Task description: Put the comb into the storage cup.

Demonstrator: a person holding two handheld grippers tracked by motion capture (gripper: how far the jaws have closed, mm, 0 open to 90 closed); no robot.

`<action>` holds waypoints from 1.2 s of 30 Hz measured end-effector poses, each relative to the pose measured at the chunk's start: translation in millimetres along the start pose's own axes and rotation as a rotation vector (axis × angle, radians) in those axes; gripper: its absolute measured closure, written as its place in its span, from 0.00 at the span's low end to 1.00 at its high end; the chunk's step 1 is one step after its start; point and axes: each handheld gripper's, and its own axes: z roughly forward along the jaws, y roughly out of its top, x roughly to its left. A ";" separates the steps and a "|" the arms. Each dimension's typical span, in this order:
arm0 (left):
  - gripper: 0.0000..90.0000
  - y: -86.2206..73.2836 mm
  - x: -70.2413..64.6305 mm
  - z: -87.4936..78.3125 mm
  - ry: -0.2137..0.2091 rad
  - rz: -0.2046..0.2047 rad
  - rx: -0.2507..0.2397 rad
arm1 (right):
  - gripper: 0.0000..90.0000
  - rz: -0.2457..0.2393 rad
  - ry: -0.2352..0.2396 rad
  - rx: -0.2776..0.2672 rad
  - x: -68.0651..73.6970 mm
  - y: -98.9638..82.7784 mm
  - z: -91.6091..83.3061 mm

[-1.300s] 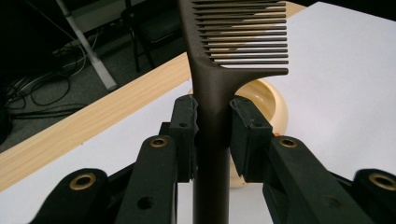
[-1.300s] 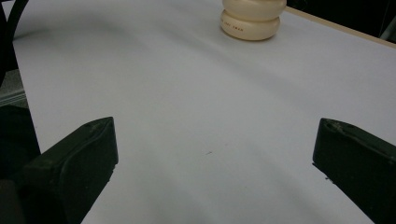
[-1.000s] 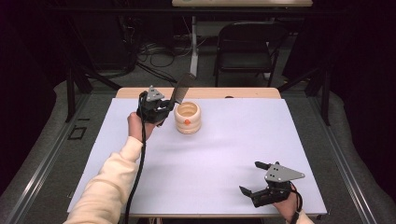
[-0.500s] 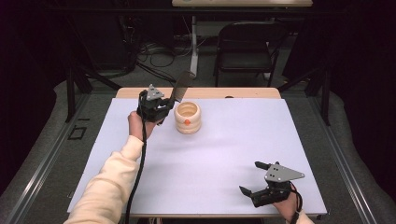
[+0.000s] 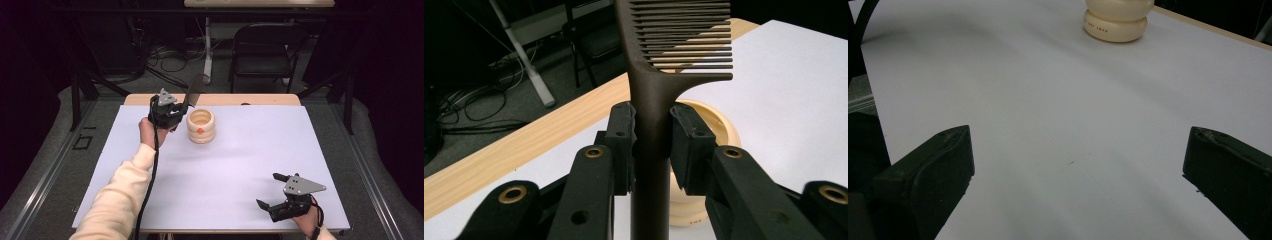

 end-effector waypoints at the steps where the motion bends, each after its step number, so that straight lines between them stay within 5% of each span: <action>1: 0.80 0.2 -0.2 0.2 0.001 -0.003 -0.005 | 0.00 -0.001 0.000 0.000 0.0 0.0 0.0; 36: 0.80 16.6 -3.4 5.5 0.017 -0.003 -0.055 | 0.00 -0.002 0.002 0.000 -0.4 -0.2 0.0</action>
